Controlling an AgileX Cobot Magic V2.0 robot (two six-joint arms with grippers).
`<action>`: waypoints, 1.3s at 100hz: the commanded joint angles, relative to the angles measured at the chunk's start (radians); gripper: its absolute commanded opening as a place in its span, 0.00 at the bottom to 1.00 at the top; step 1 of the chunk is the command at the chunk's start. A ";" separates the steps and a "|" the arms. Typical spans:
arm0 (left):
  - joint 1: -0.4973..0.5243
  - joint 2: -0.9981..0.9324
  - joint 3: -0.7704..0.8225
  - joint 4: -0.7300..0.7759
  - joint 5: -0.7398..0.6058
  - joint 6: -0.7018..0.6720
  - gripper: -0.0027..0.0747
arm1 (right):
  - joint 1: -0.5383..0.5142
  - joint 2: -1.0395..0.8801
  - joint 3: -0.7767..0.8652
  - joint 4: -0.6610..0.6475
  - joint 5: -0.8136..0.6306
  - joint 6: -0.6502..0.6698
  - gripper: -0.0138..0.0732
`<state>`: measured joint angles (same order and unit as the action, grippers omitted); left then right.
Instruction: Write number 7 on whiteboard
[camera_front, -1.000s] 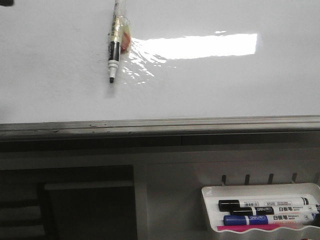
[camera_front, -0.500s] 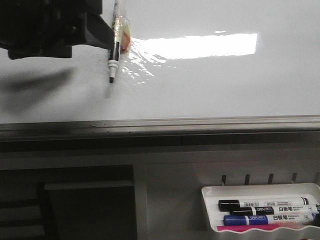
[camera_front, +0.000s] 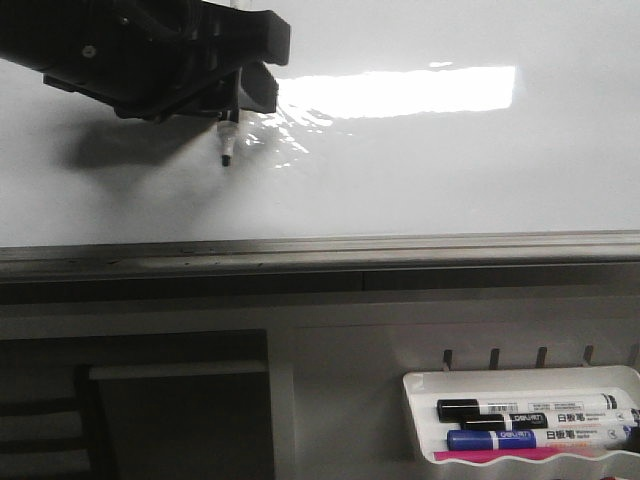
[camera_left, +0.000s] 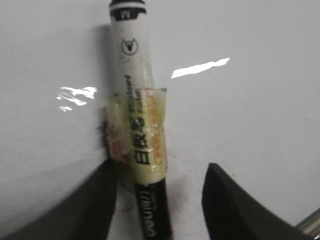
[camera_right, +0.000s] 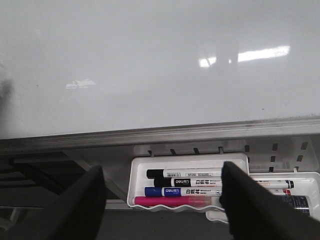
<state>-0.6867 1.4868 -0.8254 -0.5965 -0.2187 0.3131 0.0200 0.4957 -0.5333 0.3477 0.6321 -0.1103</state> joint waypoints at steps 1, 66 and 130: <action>0.001 -0.017 -0.026 0.011 -0.050 -0.001 0.19 | -0.005 0.014 -0.035 0.002 -0.075 -0.014 0.66; -0.064 -0.262 -0.026 0.455 0.390 -0.001 0.01 | 0.006 0.252 -0.103 0.679 0.177 -0.581 0.66; -0.303 -0.288 -0.026 0.569 0.493 -0.001 0.01 | 0.008 0.655 -0.292 0.938 0.497 -0.825 0.66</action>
<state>-0.9815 1.2254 -0.8236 -0.0254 0.3367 0.3172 0.0219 1.1386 -0.7902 1.1995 1.0817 -0.8990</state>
